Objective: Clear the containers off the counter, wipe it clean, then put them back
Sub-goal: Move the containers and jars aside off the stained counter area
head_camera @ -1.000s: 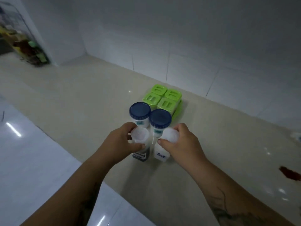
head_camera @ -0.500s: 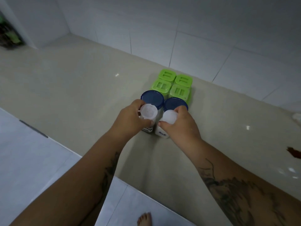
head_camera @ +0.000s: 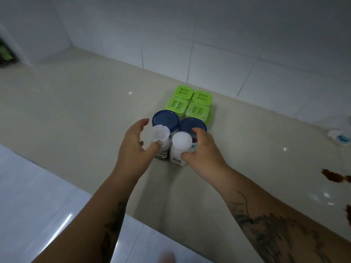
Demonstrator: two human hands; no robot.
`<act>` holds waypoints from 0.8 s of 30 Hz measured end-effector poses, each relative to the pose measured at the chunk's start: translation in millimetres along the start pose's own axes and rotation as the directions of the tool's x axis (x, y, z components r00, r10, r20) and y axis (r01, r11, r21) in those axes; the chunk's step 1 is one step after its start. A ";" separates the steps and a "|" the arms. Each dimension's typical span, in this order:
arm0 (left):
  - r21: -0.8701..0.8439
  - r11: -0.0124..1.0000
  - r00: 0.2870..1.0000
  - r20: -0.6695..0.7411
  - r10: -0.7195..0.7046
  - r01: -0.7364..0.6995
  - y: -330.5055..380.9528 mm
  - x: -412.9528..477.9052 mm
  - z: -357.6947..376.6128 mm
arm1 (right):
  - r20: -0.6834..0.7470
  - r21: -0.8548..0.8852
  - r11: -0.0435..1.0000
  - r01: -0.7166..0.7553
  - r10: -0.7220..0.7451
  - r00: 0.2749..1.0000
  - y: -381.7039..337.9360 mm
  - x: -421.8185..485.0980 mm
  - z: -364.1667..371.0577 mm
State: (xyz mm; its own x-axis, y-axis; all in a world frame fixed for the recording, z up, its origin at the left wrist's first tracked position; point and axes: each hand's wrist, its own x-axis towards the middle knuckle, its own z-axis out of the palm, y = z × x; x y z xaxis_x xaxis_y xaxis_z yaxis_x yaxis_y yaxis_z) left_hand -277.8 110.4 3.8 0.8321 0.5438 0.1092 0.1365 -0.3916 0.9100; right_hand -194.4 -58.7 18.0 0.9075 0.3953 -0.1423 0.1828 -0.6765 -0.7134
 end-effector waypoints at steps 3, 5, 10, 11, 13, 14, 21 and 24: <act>0.065 0.982 0.962 -0.200 0.185 -0.176 35.0 -18.5 10.6 | -0.055 0.046 0.999 0.001 0.002 0.998 21.6 1.0 -37.4; 0.101 0.946 0.914 -0.245 0.324 -0.308 61.3 -23.0 32.6 | -0.135 0.074 0.997 -0.026 0.036 0.990 42.9 2.4 -70.6; 0.089 0.868 0.866 -0.067 0.495 -0.489 111.5 -28.4 158.0 | -0.296 0.210 0.973 -0.096 0.157 0.942 125.3 -3.1 -161.0; 0.100 0.857 0.860 -0.012 0.510 -0.506 117.1 -30.8 190.1 | -0.319 0.221 0.969 -0.107 0.175 0.931 145.2 -4.1 -178.8; 0.106 0.851 0.857 0.090 0.507 -0.514 123.8 -35.9 254.8 | -0.372 0.223 0.966 -0.134 0.211 0.904 186.3 -4.3 -213.3; 0.103 0.863 0.866 0.136 0.481 -0.495 126.5 -38.9 285.3 | -0.395 0.218 0.964 -0.151 0.229 0.890 206.8 -3.2 -229.9; 0.213 0.845 0.858 0.284 0.427 -0.491 118.3 -39.7 444.9 | -0.571 0.098 0.955 -0.281 0.286 0.769 332.6 29.1 -315.7; 0.274 0.800 0.835 0.325 0.445 -0.533 113.4 -31.9 474.8 | -0.620 -0.007 0.930 -0.368 0.285 0.731 364.8 48.8 -336.9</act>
State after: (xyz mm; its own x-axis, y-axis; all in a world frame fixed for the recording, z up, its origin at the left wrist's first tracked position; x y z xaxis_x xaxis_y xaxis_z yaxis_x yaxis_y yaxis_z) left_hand -33.6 -303.8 -86.4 0.9299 0.0384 0.3657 -0.1869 -0.8070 0.5601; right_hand 44.1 -495.6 -18.0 0.9500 -0.2892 0.1176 -0.1620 -0.7786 -0.6062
